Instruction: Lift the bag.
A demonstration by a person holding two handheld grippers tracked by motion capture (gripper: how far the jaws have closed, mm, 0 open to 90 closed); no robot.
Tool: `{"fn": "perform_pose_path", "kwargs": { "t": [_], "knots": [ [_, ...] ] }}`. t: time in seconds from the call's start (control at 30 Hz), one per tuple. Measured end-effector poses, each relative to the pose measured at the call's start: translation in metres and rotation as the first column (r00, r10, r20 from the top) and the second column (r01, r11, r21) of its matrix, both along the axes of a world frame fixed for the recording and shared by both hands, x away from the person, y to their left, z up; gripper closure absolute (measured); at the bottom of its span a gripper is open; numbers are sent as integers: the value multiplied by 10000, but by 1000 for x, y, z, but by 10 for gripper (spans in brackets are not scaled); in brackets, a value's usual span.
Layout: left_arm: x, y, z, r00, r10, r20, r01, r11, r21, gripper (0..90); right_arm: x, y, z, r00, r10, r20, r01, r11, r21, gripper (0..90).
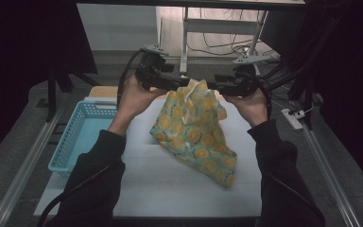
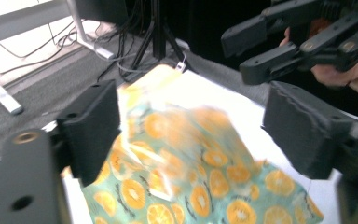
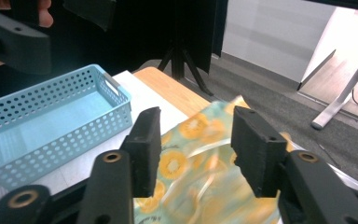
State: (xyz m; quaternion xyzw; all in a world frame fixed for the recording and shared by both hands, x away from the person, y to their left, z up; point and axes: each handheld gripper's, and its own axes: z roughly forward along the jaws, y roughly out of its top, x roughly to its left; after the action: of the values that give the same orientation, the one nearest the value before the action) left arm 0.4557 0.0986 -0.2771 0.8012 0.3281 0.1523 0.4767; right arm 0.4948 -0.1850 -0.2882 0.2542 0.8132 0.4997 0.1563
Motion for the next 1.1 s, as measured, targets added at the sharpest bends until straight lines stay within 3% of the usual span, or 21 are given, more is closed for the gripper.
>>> {"fn": "perform_pose_path", "kwargs": {
  "t": [0.1, 0.27, 0.57, 0.77, 0.87, 1.1],
  "knots": [
    [-3, 1, -8, 9999, 119, -1, -119, 9990, 420, 95, -2, -1, -6, 9999, 39, -94, -39, 10000, -32, 459],
    [-8, 7, -21, 9995, 78, -290, -66, 9991, 411, 30, -7, -1, -17, 9999, 85, -118, -85, 10000, 12, 380],
    [-23, 22, -46, 9984, 15, -570, 0, 9996, 274, 7, -19, -6, -33, 9998, 163, -116, -160, 9995, 287, 268],
    [-37, 26, -61, 9980, -35, -628, 81, 9973, 729, 0, -28, -11, -43, 9999, 82, -105, -77, 9990, 437, 222],
    [-44, 30, -69, 9978, -3, -657, 51, 9972, 742, 0, -32, -13, -50, 9999, 82, -140, -79, 9997, 221, 193],
    [-61, 41, -86, 9983, 106, -569, -51, 9953, 962, 0, -42, -22, -66, 9998, 46, -185, -42, 9998, 206, 157]
  ]
}}
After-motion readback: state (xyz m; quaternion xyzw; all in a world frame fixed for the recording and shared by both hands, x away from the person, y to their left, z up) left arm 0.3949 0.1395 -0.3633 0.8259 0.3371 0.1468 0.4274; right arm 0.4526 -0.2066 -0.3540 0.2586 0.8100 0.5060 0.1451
